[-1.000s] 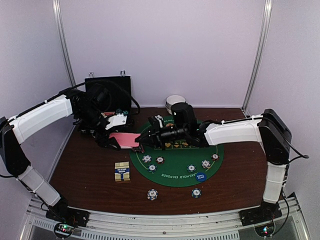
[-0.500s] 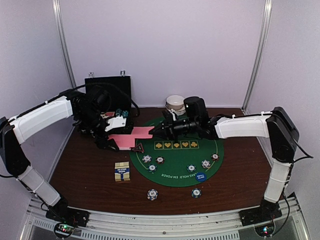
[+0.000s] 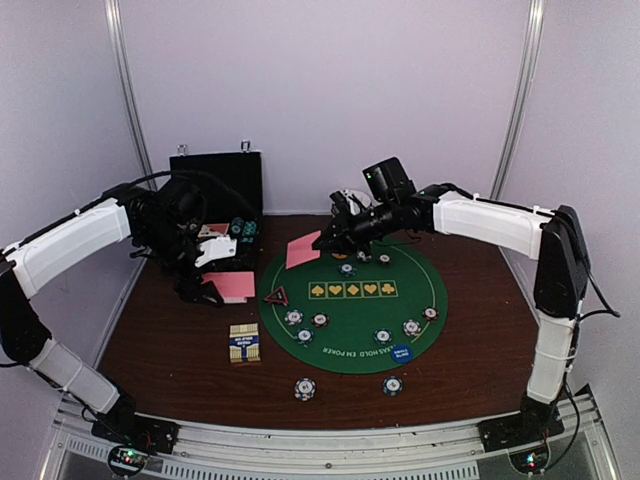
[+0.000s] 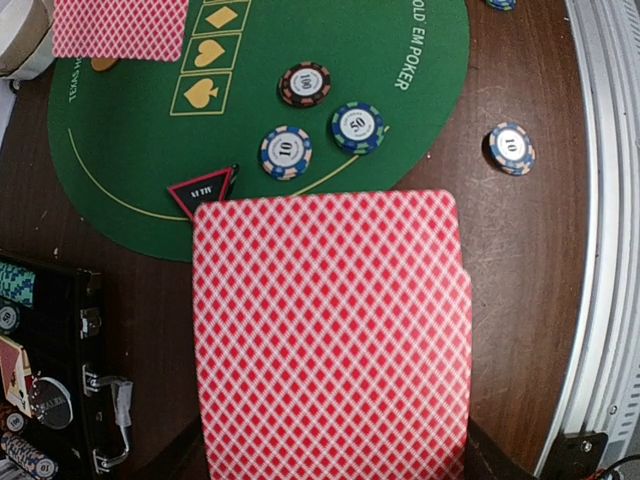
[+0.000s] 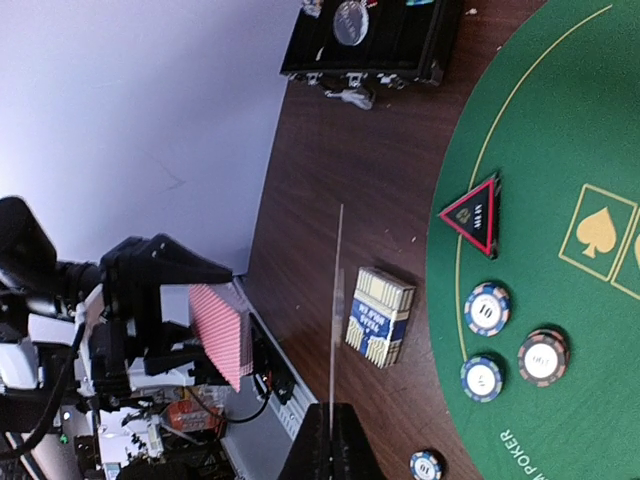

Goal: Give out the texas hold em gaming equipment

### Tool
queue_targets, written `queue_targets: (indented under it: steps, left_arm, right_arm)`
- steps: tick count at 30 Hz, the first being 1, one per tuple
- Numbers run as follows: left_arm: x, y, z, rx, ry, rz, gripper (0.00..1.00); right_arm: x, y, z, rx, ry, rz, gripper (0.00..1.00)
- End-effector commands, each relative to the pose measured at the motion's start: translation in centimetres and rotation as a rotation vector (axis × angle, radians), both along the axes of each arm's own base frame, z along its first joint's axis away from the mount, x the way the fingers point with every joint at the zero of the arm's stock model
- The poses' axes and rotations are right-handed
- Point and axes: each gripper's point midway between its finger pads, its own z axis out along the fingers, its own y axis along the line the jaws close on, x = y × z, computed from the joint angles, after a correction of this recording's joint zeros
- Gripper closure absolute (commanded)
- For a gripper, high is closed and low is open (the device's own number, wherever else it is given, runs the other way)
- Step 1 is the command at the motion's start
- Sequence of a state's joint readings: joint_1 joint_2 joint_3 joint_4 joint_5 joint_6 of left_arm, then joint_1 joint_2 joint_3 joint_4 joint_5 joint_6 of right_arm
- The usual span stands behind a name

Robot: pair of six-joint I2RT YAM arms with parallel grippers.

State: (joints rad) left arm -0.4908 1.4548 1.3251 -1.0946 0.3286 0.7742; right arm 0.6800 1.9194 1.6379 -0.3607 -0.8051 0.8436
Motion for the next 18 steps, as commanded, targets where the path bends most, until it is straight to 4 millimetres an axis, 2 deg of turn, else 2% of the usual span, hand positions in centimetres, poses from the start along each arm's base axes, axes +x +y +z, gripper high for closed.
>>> queue_targets:
  steps: [1, 3, 4, 7, 13, 18]
  left_arm:
    - [-0.5, 0.3, 0.4, -0.012, 0.001, 0.019, 1.00]
    - [-0.7, 0.4, 0.4, -0.011, 0.005, 0.021, 1.00]
    - [-0.8, 0.5, 0.3, -0.009, 0.007, 0.022, 1.00]
    - [-1.2, 0.9, 0.3, 0.000, 0.010, 0.023, 1.00]
    - [-1.8, 1.5, 0.3, 0.006, 0.015, 0.032, 1.00]
    - [-2.1, 1.7, 0.1, 0.012, 0.017, 0.029, 1.00]
  right_arm:
    - [1.4, -1.5, -4.0, -0.256, -0.079, 0.028, 1.00]
    - [3.0, -1.8, -5.0, -0.365, -0.154, 0.024, 1.00]
    - [3.6, -1.8, -4.7, -0.407, -0.205, 0.021, 1.00]
    - [5.2, -1.3, -5.5, -0.542, -0.319, 0.041, 1.00]
    - [5.7, 4.0, -5.7, -0.322, -0.186, 0.079, 1.00]
    - [5.6, 7.6, -8.4, -0.137, -0.009, 0.084, 1.00]
